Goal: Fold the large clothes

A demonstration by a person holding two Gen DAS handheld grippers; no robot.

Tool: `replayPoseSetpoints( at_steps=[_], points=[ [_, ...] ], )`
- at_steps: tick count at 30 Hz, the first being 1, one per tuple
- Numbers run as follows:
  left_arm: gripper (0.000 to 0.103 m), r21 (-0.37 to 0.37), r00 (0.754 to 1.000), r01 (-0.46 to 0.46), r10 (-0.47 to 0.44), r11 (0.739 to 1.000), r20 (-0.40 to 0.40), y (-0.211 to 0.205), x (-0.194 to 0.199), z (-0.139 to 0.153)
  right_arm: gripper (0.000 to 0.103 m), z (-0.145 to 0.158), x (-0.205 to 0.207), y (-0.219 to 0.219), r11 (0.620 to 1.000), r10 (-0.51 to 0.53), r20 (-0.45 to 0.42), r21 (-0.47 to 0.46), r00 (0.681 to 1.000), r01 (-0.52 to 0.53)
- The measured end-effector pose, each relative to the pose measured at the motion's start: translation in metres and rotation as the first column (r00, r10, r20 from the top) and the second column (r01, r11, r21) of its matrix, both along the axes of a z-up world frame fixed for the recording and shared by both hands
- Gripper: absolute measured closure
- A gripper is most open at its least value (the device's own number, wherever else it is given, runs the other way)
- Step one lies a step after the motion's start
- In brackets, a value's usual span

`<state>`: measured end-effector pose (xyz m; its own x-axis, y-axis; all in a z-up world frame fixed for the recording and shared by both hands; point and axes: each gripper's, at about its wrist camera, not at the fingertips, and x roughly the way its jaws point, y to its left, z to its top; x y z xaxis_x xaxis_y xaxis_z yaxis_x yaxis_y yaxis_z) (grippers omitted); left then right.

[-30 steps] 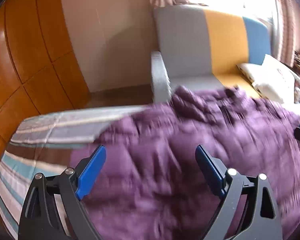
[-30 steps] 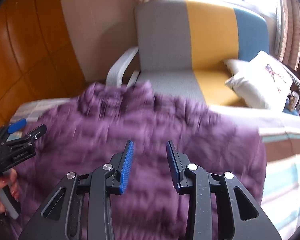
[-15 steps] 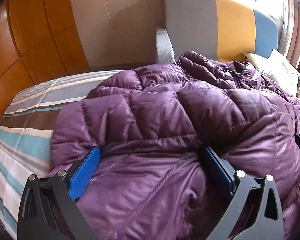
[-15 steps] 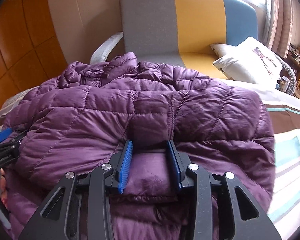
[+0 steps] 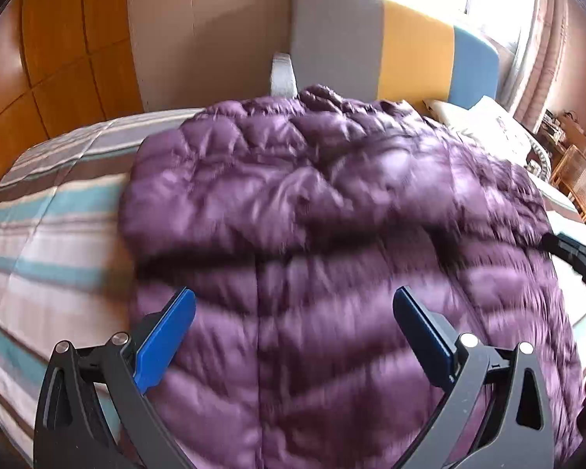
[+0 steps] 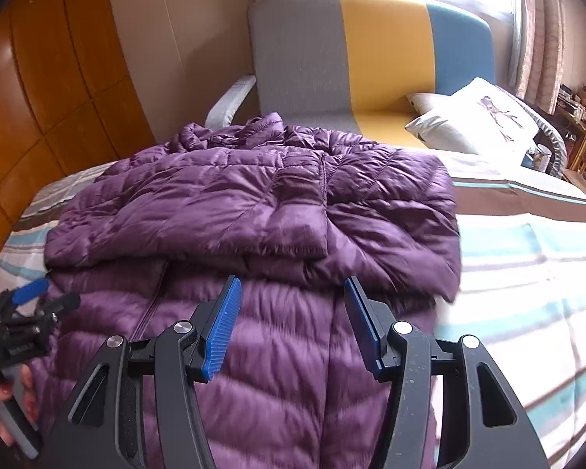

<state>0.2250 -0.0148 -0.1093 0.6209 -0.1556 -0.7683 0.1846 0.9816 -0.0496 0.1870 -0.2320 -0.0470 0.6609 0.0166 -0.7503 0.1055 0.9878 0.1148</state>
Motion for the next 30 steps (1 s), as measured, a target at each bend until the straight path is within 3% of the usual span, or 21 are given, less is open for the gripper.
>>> replayPoseSetpoints(
  at_steps=[6,9,16,21,30],
  points=[
    [0.002,-0.020,1.000,-0.015,0.015,1.000,-0.021,0.019,-0.042,-0.004,0.048,0.001,-0.034,0.003,1.000,0.008,-0.013,0.012,1.000,-0.008],
    [0.002,-0.061,0.999,-0.011,0.010,0.998,-0.031,0.029,-0.058,-0.005,0.038,-0.001,-0.049,0.001,1.000,0.002,-0.016,0.022,1.000,-0.001],
    [0.002,-0.048,1.000,-0.020,0.021,0.999,0.005,0.043,-0.087,-0.001,0.038,-0.004,-0.088,-0.006,0.999,0.012,-0.022,0.043,1.000,-0.011],
    [0.002,-0.033,0.999,-0.033,0.034,0.999,0.032,0.063,-0.105,0.003,0.038,-0.003,-0.122,-0.025,1.000,0.010,-0.024,0.024,1.000,-0.010],
    [0.007,-0.048,1.000,-0.012,0.012,0.999,-0.004,0.100,-0.137,-0.011,0.038,-0.011,-0.183,-0.070,0.997,-0.042,-0.074,0.055,0.996,0.046]
  ],
)
